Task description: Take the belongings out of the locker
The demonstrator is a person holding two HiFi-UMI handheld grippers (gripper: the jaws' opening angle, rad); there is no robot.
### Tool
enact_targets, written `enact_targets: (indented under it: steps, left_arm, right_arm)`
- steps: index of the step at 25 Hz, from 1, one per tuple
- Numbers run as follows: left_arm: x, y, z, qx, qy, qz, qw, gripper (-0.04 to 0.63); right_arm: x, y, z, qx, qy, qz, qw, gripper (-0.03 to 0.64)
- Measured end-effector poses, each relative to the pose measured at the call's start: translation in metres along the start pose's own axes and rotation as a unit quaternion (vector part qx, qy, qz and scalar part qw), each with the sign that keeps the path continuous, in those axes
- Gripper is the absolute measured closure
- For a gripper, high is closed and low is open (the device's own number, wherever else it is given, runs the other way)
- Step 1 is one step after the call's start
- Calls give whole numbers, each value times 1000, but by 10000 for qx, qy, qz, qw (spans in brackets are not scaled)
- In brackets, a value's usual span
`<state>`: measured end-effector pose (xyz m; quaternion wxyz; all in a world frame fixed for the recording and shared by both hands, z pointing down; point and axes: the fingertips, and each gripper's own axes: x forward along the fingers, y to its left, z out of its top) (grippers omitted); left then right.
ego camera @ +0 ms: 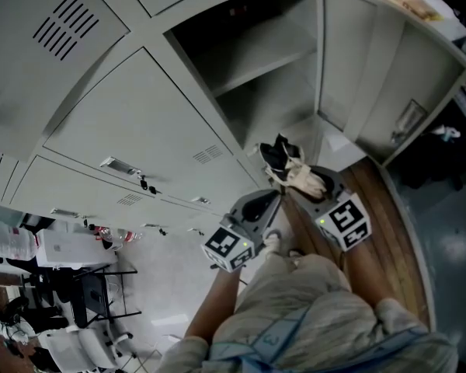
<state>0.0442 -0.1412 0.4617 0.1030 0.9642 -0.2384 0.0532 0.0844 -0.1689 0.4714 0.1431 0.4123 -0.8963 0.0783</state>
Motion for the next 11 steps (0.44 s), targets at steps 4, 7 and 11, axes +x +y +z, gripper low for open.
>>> enact_targets:
  steps: [4, 7, 11]
  left_arm:
    - [-1, 0, 1, 37, -1, -1, 10000, 592]
    - [-2, -1, 3, 33, 8, 5, 10000, 592]
    - [-4, -1, 3, 93, -45, 8, 9999, 592]
  right_arm:
    - [-1, 1, 1, -32, 81, 23, 10000, 402]
    - [-1, 1, 0, 13, -14, -7, 10000, 402]
    - [-1, 2, 1, 11, -47, -1, 10000, 402]
